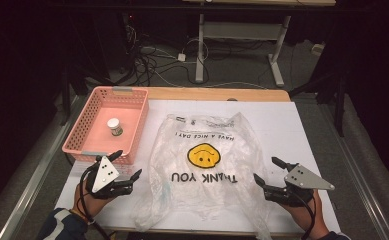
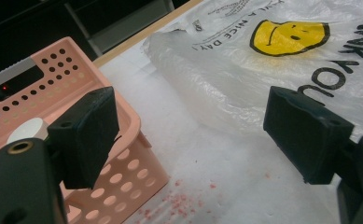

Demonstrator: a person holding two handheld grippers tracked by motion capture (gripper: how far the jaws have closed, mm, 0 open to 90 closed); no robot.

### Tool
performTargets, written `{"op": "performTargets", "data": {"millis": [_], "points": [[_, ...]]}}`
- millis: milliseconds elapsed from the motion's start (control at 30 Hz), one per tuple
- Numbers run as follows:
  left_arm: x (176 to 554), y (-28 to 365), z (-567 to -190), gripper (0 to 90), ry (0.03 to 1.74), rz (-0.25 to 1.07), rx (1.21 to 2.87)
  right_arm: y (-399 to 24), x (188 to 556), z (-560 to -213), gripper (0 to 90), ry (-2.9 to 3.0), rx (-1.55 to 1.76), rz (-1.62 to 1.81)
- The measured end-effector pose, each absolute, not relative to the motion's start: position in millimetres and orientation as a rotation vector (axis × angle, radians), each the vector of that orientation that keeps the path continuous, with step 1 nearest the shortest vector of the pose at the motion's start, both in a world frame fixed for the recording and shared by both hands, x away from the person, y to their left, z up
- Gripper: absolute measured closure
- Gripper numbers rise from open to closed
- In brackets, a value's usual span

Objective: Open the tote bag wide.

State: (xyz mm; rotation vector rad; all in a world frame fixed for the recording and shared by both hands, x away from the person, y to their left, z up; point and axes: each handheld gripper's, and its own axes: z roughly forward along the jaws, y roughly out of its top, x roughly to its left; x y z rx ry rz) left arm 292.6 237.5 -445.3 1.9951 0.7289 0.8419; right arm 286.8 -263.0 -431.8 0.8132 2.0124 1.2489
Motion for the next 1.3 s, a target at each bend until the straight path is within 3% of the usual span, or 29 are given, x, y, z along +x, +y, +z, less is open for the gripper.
{"op": "performTargets", "data": {"millis": [300, 567, 700, 900, 1133, 1300], "points": [[293, 234, -447, 17.8, 0.725, 0.829, 2.016, -265, 291, -430, 24.3, 2.008, 0.815, 1.236], [290, 235, -448, 17.8, 0.717, 0.832, 2.023, -270, 316, -424, 33.6, 2.034, 0.844, 1.185], [290, 238, -447, 17.8, 0.721, 0.827, 2.016, -271, 349, -414, 40.8, 2.068, 0.852, 1.164], [292, 236, -448, 17.8, 0.719, 0.825, 2.022, -258, 406, -411, 42.0, 2.138, 0.884, 1.086], [293, 233, -450, 17.8, 0.703, 0.828, 2.041, -241, 465, -422, 42.5, 2.211, 0.987, 1.012], [293, 234, -451, 17.8, 0.695, 0.813, 2.048, -235, 502, -444, 49.5, 2.247, 1.09, 0.882]]}}
